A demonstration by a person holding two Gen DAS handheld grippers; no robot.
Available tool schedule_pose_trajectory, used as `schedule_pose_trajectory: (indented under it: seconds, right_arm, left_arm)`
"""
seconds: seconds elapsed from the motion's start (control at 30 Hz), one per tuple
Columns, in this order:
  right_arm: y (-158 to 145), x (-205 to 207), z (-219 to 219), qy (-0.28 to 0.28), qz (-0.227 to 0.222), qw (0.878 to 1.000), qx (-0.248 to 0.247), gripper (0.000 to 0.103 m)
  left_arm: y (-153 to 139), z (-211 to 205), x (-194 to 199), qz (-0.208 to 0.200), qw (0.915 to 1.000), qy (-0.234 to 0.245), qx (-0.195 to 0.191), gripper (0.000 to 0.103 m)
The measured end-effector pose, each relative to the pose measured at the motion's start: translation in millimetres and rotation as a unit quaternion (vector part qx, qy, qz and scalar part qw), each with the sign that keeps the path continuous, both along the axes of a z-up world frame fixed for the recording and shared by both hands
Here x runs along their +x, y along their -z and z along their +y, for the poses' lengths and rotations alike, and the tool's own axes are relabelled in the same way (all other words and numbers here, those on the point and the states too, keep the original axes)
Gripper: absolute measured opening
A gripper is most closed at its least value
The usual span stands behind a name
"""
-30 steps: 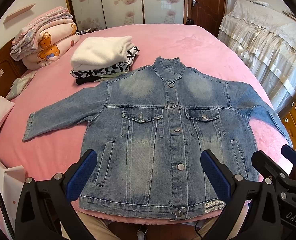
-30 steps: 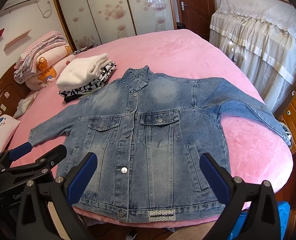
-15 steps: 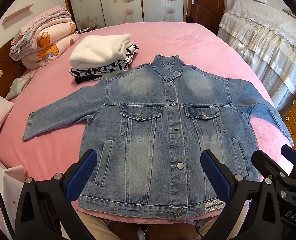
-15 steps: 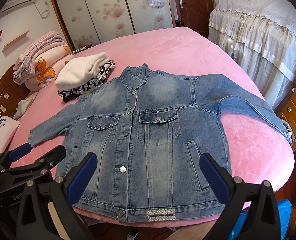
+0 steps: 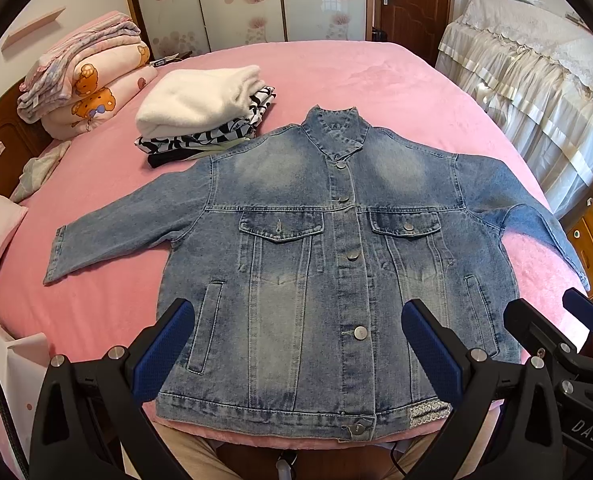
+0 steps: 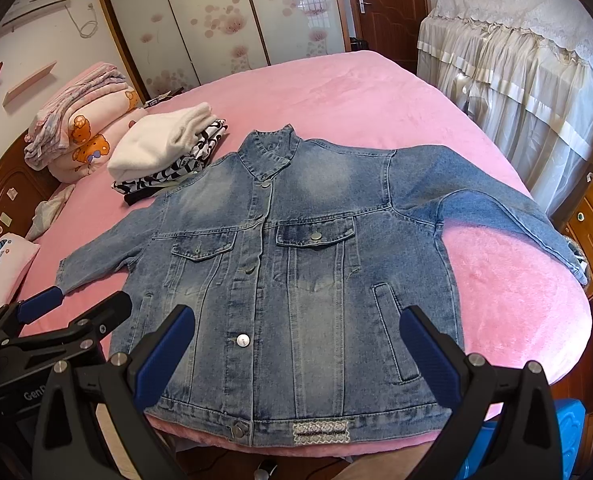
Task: Fold large clothes
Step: 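Reach the right tool to the jacket sleeve cuff and grasp it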
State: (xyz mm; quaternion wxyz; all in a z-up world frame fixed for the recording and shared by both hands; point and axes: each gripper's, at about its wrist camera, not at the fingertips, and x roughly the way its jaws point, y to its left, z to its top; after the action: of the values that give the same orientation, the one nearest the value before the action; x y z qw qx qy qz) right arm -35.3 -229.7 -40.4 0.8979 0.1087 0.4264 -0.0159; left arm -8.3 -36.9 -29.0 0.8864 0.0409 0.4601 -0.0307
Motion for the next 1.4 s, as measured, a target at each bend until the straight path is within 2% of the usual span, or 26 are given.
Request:
schedule_pose_trajectory:
  seconds: [0.37,0.6,0.87,1.17,1.4]
  right_arm:
    - [6.5,7.0,-7.5,0.001,0.001,1.000,0.011,0.102]
    - [5.1,11.0,-16.8,0.001,0.000,1.000,0.025,0.102]
    - [-1.6,17.2,-32.1,0.004,-0.022,0.999,0.045,0.102]
    - [-10.7,31.4,-73.0,0.043,-0.046,0.997,0.040,0.102]
    - [-11.9,44.5,-126.8,0.100,-0.058,0.993,0.030,0.102]
  left_arm:
    - [0.9,-8.6,8.9,0.003,0.9999,0.007,0.007,0.103]
    - [-1.1,-15.9,16.8,0.000,0.9999,0.013,-0.004,0.103]
    - [-6.2,-36.4,29.9,-0.010,0.9993,0.034,0.006,0.103]
    - [-27.8,-75.4,59.3,-0.065,0.9951,0.074,0.004,0.103]
    - [-40.1,-123.3,91.5,-0.125,0.9829,0.135,0.009,0.103]
